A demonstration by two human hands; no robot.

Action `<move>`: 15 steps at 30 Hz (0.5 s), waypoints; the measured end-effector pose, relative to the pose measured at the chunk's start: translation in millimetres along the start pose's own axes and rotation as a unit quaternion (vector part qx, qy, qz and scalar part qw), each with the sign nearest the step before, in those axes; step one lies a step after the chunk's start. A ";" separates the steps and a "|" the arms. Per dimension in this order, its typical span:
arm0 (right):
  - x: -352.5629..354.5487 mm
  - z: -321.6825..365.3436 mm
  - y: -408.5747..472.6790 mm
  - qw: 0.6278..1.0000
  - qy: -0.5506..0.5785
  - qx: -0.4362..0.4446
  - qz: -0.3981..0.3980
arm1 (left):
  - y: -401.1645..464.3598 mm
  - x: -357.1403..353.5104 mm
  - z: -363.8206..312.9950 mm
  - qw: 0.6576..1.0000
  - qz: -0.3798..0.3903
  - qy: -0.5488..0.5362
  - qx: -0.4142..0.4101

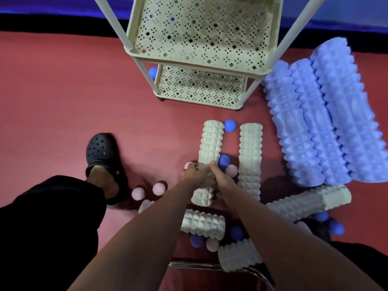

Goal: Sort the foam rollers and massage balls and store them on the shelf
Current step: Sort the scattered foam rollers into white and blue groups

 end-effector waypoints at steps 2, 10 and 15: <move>2.4 -8.4 -1.6 0.999 0.038 -0.012 -0.006 | 3.6 -4.1 9.1 0.999 0.034 -0.024 0.002; -1.3 -16.1 4.6 0.992 0.116 -0.027 -0.037 | -2.1 -9.2 23.1 0.996 0.078 -0.034 -0.003; 15.8 -22.2 12.4 0.995 0.098 -0.015 -0.033 | -1.3 -21.1 17.4 0.997 0.063 -0.043 0.024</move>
Point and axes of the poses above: each hand's wrist, its own y-axis towards the middle knuckle, its own x-axis out of the back of the hand, z = x × y, the point moved 7 cm from there along y, towards the middle knuckle, and after that the axes turned 2 degrees about x, right-handed, at the moved point
